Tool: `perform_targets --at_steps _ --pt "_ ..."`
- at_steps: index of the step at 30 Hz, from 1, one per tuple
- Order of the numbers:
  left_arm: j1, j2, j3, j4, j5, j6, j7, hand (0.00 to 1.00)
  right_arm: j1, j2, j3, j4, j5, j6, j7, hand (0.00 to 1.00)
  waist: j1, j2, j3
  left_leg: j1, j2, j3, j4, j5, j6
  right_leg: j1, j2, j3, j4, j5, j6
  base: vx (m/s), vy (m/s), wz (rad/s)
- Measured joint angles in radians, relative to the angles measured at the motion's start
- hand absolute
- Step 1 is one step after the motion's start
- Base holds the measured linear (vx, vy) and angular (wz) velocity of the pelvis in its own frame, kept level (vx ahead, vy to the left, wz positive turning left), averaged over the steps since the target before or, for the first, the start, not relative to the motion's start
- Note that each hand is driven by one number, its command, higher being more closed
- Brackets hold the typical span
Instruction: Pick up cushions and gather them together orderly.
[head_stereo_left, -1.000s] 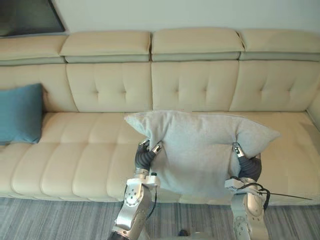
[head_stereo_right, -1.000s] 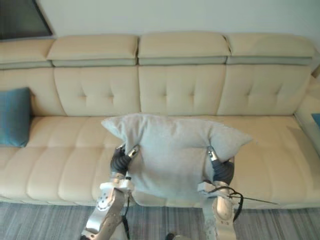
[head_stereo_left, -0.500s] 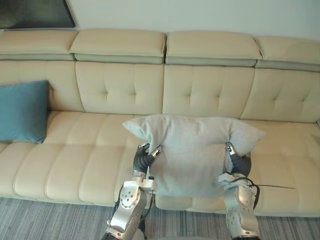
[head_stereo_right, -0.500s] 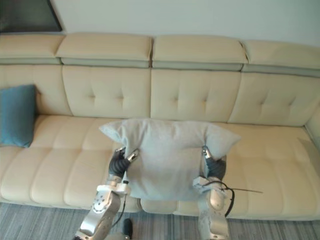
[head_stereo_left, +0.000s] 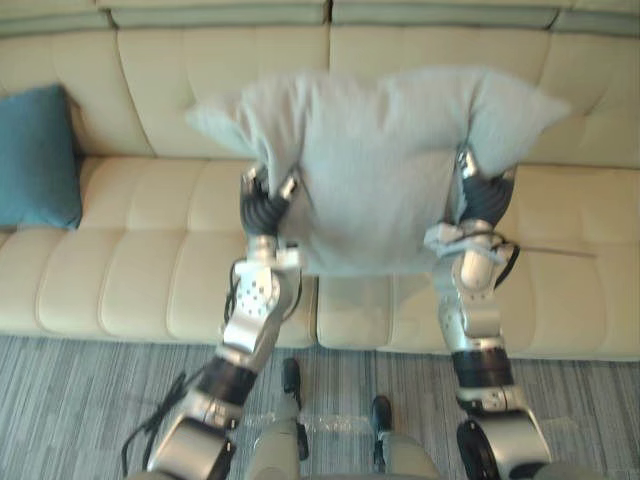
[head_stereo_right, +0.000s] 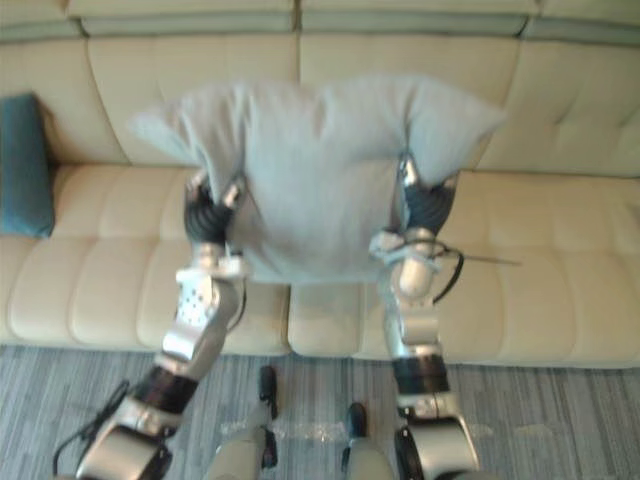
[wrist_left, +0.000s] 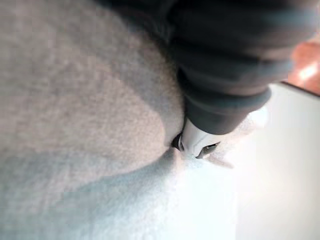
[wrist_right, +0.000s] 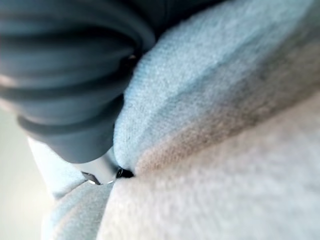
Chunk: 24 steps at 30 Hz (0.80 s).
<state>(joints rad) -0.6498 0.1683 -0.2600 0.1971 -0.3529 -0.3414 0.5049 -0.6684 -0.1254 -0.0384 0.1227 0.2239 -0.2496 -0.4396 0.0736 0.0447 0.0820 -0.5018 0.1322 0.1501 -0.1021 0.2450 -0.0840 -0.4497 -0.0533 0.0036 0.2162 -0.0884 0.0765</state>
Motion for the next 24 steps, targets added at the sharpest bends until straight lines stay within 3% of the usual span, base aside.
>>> perform_targets --at_steps 5,9,12,13,19,24 --pt "-0.349 0.043 0.051 0.223 0.011 0.0 0.038 1.0 -0.317 -0.038 -0.057 0.173 -0.03 0.001 -0.05 1.0 0.011 0.021 0.049 -0.117 -0.021 -0.004 0.0 0.063 0.025 -0.15 -0.018 0.004 0.082 -0.019 0.018 0.0 0.008 0.04" --pt "-0.596 0.048 0.12 0.385 0.038 0.005 0.044 1.0 -0.52 -0.05 -0.099 0.313 -0.027 0.001 -0.09 1.0 0.016 0.025 0.076 -0.236 -0.019 -0.027 0.001 0.099 -0.007 -0.272 -0.02 -0.008 0.11 -0.019 0.018 0.01 0.001 0.07" --pt "-0.656 0.043 0.152 0.435 0.038 0.007 0.042 1.0 -0.595 -0.062 -0.1 0.391 -0.025 0.003 -0.099 1.0 0.017 0.025 0.105 -0.272 -0.018 -0.029 0.001 0.121 -0.019 -0.301 -0.021 -0.023 0.115 -0.02 0.017 0.06 -0.011 0.16" --pt "-0.685 0.03 0.172 0.467 0.035 0.007 0.04 0.0 -0.636 -0.081 -0.096 0.427 -0.025 0.005 -0.099 0.0 0.018 0.025 0.109 -0.323 -0.018 -0.034 0.001 0.149 -0.054 -0.344 -0.022 -0.036 0.121 -0.023 0.011 0.09 -0.054 0.23" --pt "-0.708 -0.001 0.245 0.595 -0.007 0.025 0.022 0.0 -0.705 -0.105 -0.092 0.581 0.026 0.025 -0.101 0.0 0.019 0.018 0.135 -0.411 -0.001 -0.048 0.001 0.158 -0.053 -0.439 -0.007 -0.053 0.15 -0.031 -0.001 0.05 -0.065 0.02" --pt "-0.733 0.001 0.248 0.6 -0.003 0.005 -0.033 0.0 -0.746 -0.154 -0.044 0.602 0.055 0.014 -0.079 0.0 0.015 0.011 0.139 -0.451 0.008 -0.041 0.001 0.158 -0.053 -0.492 -0.001 -0.05 0.166 -0.031 -0.001 0.02 -0.075 -0.08"
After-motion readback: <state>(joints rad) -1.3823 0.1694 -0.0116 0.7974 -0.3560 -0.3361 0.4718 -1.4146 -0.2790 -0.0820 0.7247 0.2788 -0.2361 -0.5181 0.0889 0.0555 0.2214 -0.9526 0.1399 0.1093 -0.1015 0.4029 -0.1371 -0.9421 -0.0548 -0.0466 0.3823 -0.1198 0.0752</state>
